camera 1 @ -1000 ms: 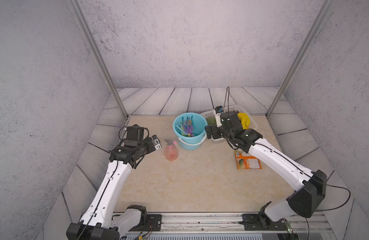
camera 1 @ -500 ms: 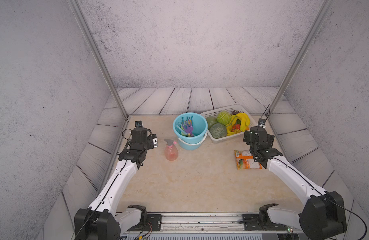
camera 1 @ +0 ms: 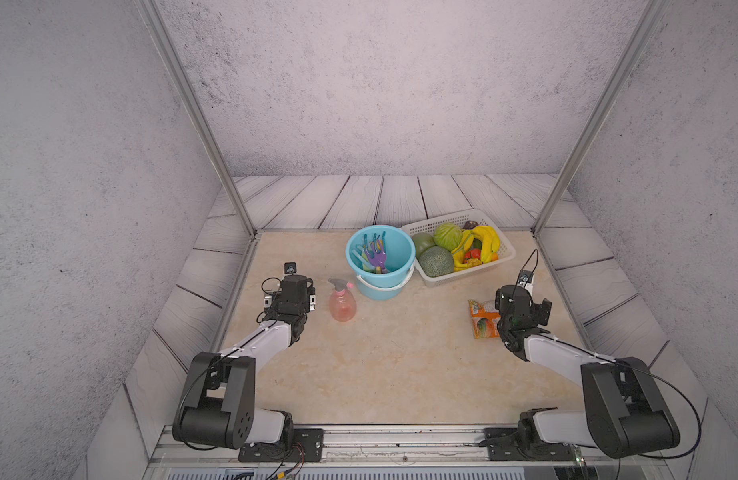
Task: Organize the gardening tools
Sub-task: Reset both arms
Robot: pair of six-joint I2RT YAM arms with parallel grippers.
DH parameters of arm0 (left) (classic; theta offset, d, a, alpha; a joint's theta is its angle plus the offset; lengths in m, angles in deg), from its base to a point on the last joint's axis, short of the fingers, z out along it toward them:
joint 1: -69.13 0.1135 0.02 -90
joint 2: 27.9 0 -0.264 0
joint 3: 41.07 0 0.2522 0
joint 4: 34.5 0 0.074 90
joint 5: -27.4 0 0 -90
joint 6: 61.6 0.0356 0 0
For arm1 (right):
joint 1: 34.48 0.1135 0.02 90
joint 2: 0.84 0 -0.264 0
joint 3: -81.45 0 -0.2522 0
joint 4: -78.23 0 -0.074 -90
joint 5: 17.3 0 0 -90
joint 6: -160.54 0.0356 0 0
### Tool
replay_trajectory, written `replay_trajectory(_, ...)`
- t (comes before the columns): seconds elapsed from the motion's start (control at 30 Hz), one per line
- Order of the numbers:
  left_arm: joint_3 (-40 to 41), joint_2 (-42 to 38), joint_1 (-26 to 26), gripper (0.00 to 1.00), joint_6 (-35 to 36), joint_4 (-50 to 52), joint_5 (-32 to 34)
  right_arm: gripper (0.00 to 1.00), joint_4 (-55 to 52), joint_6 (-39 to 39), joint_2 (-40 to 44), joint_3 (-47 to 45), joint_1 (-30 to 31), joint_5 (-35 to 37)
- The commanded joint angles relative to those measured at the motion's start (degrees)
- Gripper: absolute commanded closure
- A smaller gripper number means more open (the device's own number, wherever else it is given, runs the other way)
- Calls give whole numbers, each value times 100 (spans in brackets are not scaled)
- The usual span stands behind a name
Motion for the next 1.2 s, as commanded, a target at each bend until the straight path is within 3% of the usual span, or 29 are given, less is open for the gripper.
replay_trajectory(0.0, 192, 75, 52, 0, 326, -1149, -159, 1, 1339, -75, -399, -174, -10, -151)
replay_trajectory(0.17, 707, 179, 149, 0, 454, -2168, -495, 1, 2439, -424, -862, -415, -12, -791)
replay_trajectory(0.27, 1070, 475, 275, 1, 515, -3046, -986, 1, 2421, -529, -934, -380, -48, -1217)
replay_trajectory(0.33, 1109, 518, 501, 1, 332, -2966, -1348, 1, 2248, -461, -905, -372, -287, -1967)
replay_trajectory(0.37, 1237, 780, 562, 1, 344, -3548, -1488, 1, 1935, -398, -954, -322, -455, -2527)
replay_trajectory(0.4, 1250, 988, 565, 1, 393, -3935, -1521, 1, 2072, -439, -1080, -291, -491, -2645)
replay_trajectory(0.43, 1143, 884, 597, 1, 343, -3575, -1575, 1, 2347, -478, -1203, -336, -525, -2769)
replay_trajectory(0.47, 929, 702, 612, 1, 278, -2803, -1571, 1, 2560, -491, -1271, -378, -529, -2739)
replay_trajectory(0.57, 1118, 888, 635, 1, 267, -3500, -1456, 1, 2269, -472, -1175, -311, -530, -2706)
replay_trajectory(0.63, 994, 710, 629, 1, 44, -2932, -1025, 1, 2380, -525, -1169, -379, -521, -2731)
replay_trajectory(0.7, 1080, 817, 608, 1, 61, -3296, -934, 1, 2652, -569, -1179, -501, -514, -2749)
replay_trajectory(1.17, 1028, 733, 590, 1, 28, -3058, -889, 1, 2369, -465, -1235, -319, -517, -2710)
